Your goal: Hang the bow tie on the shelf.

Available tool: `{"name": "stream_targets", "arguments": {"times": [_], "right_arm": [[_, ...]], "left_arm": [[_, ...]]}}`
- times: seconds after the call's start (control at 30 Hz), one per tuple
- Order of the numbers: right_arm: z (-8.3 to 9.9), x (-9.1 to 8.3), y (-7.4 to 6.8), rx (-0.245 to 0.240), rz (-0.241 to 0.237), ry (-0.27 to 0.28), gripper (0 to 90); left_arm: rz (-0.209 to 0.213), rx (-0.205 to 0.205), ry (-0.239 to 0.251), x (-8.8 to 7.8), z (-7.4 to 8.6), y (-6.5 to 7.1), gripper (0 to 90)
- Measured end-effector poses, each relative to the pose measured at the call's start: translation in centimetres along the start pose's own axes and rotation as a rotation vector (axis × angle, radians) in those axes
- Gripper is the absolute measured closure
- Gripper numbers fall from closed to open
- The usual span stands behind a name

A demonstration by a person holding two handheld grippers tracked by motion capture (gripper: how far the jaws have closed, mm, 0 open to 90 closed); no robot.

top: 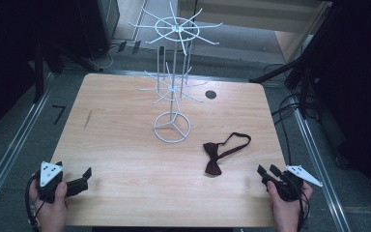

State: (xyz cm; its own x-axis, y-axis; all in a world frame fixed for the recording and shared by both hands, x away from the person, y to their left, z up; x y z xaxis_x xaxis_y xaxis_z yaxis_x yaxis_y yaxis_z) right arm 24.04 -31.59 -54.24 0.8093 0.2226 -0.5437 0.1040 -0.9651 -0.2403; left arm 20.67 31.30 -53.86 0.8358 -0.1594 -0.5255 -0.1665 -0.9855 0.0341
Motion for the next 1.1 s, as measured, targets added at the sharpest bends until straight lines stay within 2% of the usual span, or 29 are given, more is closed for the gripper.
{"name": "stream_targets", "arguments": {"times": [0.23,0.6,1.1], "right_arm": [[-0.6,0.5,-0.4,-0.031,-0.002,-0.046,45.9],[-2.0,1.9,-0.9,-0.029,0.009,-0.13,45.9],[-5.3,4.2,-2.3,-0.108,0.046,-0.264,45.9]], "left_arm": [[0.002,0.001,0.002,0.0,0.0,0.0,0.2],[0.002,-0.001,0.003,0.0,0.0,0.0,0.1],[0.005,-0.002,0.004,0.0,0.0,0.0,0.1]]}}
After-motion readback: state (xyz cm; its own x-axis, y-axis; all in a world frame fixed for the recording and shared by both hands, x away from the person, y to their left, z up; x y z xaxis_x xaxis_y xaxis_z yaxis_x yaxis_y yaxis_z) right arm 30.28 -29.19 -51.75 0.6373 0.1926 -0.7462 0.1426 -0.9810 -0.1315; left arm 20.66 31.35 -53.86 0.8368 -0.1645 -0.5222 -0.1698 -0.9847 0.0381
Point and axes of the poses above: each handheld gripper's, and its own axes: x roughly forward along the jaws, z roughly out of its underside, y roughly to its right, the point moved 3 cm from there along x, roughly forward along the jaws, and after that the axes turned 2 degrees about z, right-handed, at the moved point
